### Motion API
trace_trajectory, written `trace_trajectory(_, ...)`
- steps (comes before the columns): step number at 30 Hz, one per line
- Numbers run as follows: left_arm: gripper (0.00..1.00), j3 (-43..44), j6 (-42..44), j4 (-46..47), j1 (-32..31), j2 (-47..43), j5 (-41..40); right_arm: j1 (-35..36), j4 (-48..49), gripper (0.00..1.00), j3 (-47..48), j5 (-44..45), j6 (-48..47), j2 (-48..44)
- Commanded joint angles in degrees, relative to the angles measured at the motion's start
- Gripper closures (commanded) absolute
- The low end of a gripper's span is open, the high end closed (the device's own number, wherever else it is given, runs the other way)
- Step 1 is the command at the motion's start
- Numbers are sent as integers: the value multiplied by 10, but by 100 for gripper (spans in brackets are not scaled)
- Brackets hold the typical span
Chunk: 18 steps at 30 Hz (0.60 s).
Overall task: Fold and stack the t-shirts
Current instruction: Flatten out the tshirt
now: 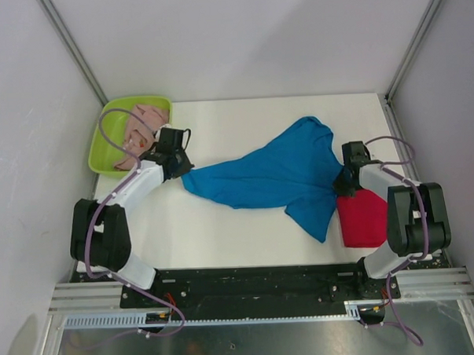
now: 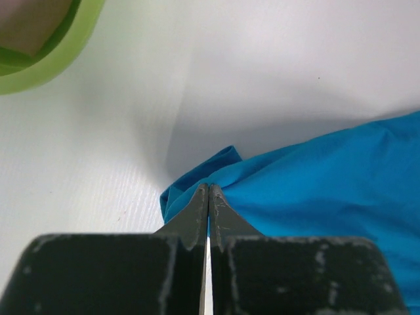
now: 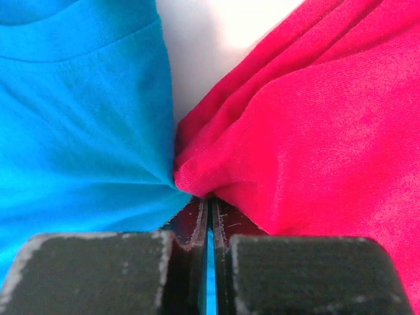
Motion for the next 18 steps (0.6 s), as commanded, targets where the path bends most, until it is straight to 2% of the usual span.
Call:
trace_trajectory(1,100,35,21,8,4,21,19,-37,-32,100,-12,46,-37,-15)
trace_trajectory(5,100,62,33,8,4,49,41,-71,-30,100,-13,45,-49,-22)
trace_trajectory(11,100,130,54,10,4,98,50,-83,-22,100,-12,39,-53,-38)
trace_trajectory(18,100,224,67,45,5,163,52,-7,-11,100,29,21,-29,-48)
